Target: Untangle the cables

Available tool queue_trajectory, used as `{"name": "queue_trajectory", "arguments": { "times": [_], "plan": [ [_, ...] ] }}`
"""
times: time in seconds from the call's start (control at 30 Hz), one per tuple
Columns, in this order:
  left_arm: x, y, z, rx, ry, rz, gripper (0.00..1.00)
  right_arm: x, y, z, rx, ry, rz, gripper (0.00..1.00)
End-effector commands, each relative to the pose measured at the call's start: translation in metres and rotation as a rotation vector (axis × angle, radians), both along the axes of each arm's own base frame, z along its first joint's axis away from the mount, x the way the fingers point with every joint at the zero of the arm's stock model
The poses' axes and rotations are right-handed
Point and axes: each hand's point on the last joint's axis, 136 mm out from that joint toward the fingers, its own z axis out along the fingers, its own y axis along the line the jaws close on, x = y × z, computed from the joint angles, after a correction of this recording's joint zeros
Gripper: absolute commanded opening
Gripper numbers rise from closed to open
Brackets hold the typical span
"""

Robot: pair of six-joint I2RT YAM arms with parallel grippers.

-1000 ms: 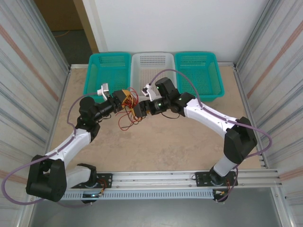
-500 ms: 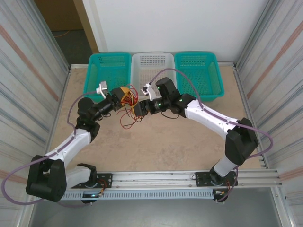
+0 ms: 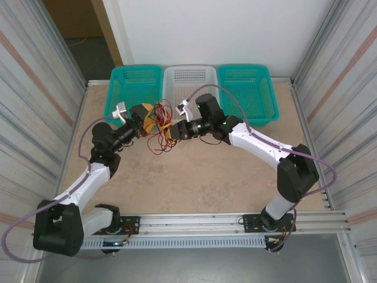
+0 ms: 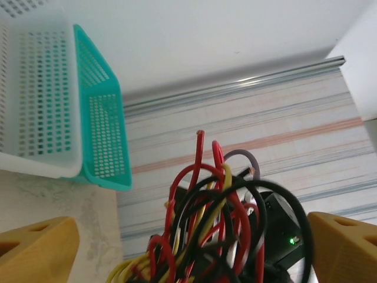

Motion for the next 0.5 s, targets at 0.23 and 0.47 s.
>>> {"name": "queue_trajectory", "arguments": {
  "times": [0.23, 0.47],
  "plan": [
    [-0.014, -0.005, 0.039, 0.283, -0.242, -0.161, 0.99, -0.015, -0.007, 0.048, 0.097, 0.038, 0.106, 0.0],
    [-0.006, -0.013, 0.045, 0.38, -0.262, -0.332, 0.95, -0.019, -0.01, 0.04, -0.01, 0.029, 0.121, 0.0]
  ]
}}
